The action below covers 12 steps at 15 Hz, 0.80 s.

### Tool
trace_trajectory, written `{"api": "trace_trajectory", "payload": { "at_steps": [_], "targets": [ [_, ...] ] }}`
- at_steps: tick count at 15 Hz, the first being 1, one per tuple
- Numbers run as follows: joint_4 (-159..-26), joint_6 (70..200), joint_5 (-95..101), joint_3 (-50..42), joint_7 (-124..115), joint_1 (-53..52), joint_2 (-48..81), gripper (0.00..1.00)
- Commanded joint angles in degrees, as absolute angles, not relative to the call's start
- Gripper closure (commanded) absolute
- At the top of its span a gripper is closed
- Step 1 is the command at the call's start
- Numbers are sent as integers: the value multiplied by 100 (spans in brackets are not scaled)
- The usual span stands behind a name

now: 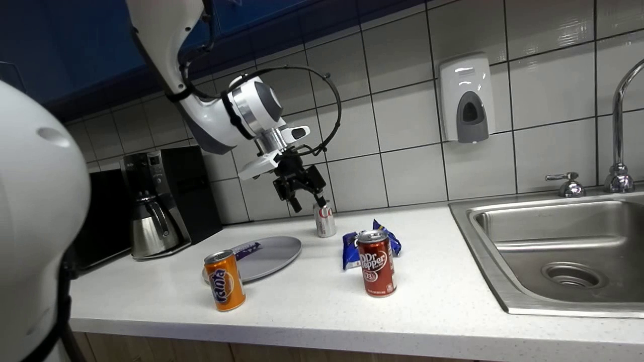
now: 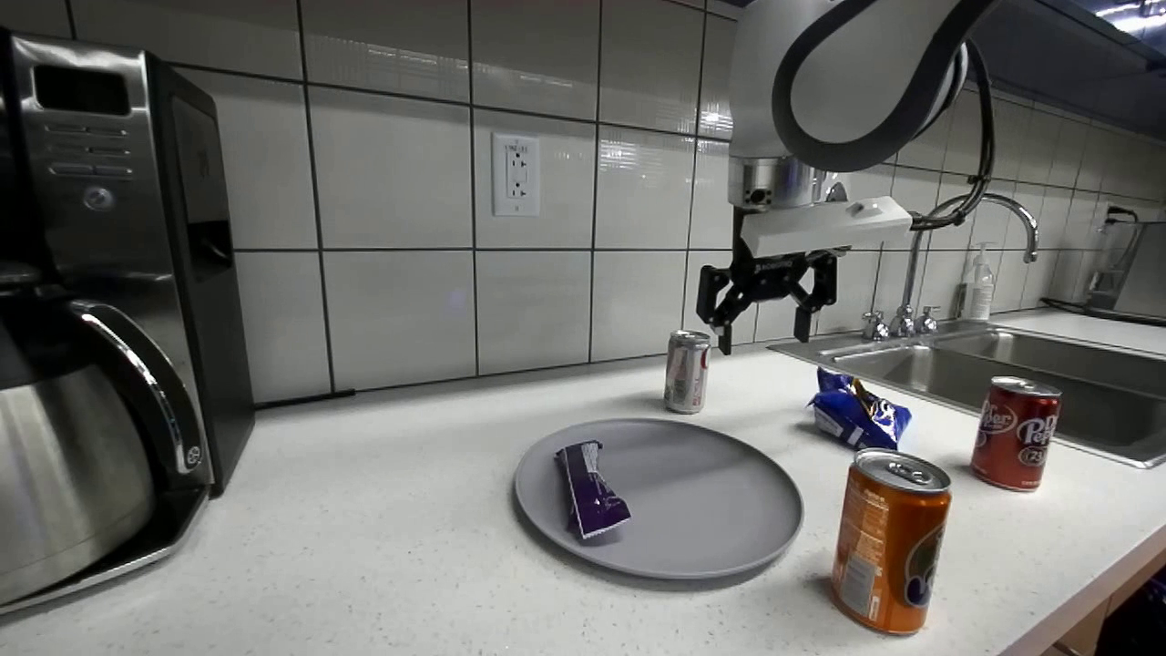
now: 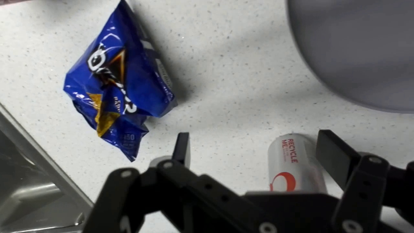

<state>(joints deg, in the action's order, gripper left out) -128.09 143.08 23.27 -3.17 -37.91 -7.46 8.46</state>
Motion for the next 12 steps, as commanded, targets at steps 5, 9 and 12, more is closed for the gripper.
{"api": "trace_trajectory", "payload": {
  "at_steps": [5,9,12],
  "targets": [
    [-12839,14170,2281,63,-4289,-1036,702,0],
    [-12730,14115,2194,228,-4372,-1160,776,0],
    [-12625,14083,2255,309,-4689,-1291,845,0]
  ]
}}
